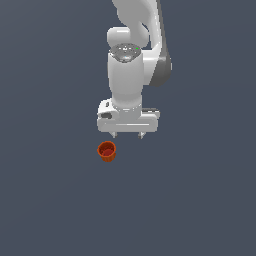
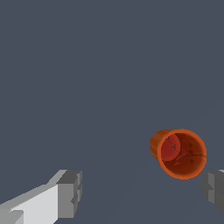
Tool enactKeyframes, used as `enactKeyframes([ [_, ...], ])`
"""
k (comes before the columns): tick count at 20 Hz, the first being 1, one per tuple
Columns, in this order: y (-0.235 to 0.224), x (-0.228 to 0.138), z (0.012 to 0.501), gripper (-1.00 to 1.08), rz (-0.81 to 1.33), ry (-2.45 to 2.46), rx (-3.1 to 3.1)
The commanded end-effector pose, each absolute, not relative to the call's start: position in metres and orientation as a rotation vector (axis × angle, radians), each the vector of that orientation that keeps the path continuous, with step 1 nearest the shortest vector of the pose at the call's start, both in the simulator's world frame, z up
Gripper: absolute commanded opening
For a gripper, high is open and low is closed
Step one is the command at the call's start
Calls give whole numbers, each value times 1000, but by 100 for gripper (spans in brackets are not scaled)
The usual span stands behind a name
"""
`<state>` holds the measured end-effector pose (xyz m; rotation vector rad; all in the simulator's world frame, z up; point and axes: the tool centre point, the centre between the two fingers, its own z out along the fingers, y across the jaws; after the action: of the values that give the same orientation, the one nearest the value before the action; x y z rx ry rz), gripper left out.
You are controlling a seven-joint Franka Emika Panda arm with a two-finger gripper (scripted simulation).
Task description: Pick up the object and move it to a goal position.
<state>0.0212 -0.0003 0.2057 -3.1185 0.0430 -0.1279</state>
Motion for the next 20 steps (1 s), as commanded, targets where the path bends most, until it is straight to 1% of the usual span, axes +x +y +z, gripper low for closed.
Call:
enactKeyframes([
  [1, 0, 21, 206, 28, -128, 43, -3118],
  [8, -12, 22, 214, 28, -150, 58, -3123],
  [20, -14, 21, 208, 28, -156, 4, -3115],
])
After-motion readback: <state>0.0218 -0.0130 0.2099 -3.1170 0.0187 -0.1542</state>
